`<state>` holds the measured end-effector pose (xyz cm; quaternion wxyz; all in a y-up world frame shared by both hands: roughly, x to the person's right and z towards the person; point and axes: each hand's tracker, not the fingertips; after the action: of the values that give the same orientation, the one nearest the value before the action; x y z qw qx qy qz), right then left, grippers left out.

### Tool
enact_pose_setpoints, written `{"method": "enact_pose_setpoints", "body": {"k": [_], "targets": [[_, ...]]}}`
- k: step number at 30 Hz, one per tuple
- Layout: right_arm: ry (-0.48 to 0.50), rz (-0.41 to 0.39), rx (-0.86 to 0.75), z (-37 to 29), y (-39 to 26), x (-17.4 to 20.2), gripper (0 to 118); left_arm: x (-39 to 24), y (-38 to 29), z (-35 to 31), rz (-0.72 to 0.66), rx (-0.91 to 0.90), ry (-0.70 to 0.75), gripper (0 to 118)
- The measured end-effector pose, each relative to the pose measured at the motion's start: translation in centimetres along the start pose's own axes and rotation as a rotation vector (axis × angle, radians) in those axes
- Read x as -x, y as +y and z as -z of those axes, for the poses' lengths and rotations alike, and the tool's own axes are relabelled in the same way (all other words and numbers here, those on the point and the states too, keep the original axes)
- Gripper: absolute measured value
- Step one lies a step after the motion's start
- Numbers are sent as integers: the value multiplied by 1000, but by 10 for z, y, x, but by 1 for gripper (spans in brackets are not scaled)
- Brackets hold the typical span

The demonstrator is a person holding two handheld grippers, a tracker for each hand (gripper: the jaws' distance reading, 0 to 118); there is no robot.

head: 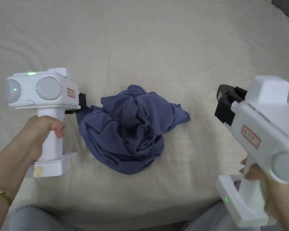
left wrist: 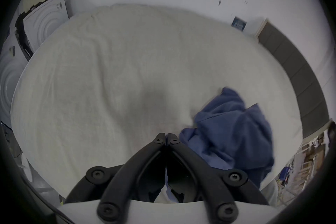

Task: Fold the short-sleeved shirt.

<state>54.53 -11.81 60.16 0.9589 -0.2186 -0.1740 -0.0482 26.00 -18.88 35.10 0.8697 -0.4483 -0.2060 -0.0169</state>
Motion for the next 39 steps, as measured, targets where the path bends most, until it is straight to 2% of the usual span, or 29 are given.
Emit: {"method": "enact_pose_setpoints", "body": {"k": [2, 3, 4, 5, 6, 7, 8, 12, 15, 17, 18, 19, 20, 21, 22, 23, 24, 26, 30, 32, 35, 39], "targets": [[12, -10, 74, 20, 13, -3, 2, 3, -4, -21, 13, -71, -11, 0], [23, -13, 110, 32, 20, -3, 10, 6, -6, -31, -1, -95, -13, 0], [54, -22, 151, 45, 25, -4, 29, 6, -8, -40, -13, -114, -24, 0], [83, -27, 201, 59, 28, -4, 57, 8, -10, -47, -27, -129, -33, 0], [96, -20, 258, 75, 30, -4, 91, 11, -13, -52, -36, -136, -33, 0], [102, -17, 311, 89, 29, -3, 110, 14, -16, -58, -44, -146, -32, 0], [116, -17, 362, 104, 28, -1, 118, 15, -19, -61, -52, -153, -29, 0], [66, -4, 527, 162, 9, 5, 118, 25, -34, -69, -72, -158, -10, 0], [6, -27, 621, 190, -11, 12, 118, 34, -45, -69, -98, -139, 8, 0], [-21, -19, 670, 204, -24, 14, 113, 38, -49, -67, -113, -130, 23, 0], [-24, -2, 690, 210, -29, 15, 104, 40, -52, -66, -119, -124, 34, 0], [-20, 23, 704, 214, -34, 13, 89, 42, -53, -65, -125, -119, 42, 0], [-6, 59, 718, 215, -37, 12, 66, 43, -54, -63, -130, -113, 45, 0], [25, 102, 728, 216, -40, 11, 25, 44, -55, -61, -136, -107, 47, 0], [49, 139, 726, 214, -41, 11, 13, 45, -54, -60, -139, -103, 51, 0], [42, 151, 711, 212, -39, 9, 12, 46, -54, -59, -143, -100, 55, 0], [35, 128, 701, 208, -35, 8, 11, 47, -52, -59, -151, -100, 57, 0], [83, 83, 671, 197, -23, 4, 11, 50, -48, -62, -182, -106, 37, 0], [161, 113, 556, 148, 25, -20, 11, 54, -28, -84, -209, -162, 11, 0], [184, 86, 488, 117, 54, -33, 11, 56, -16, -104, -195, -225, 16, 0], [186, 39, 383, 64, 98, -52, 11, 63, 7, -140, -188, -317, 26, 0], [174, 50, 266, -1, 154, -80, 11, 88, 42, -185, -195, -430, 83, 0]]}}
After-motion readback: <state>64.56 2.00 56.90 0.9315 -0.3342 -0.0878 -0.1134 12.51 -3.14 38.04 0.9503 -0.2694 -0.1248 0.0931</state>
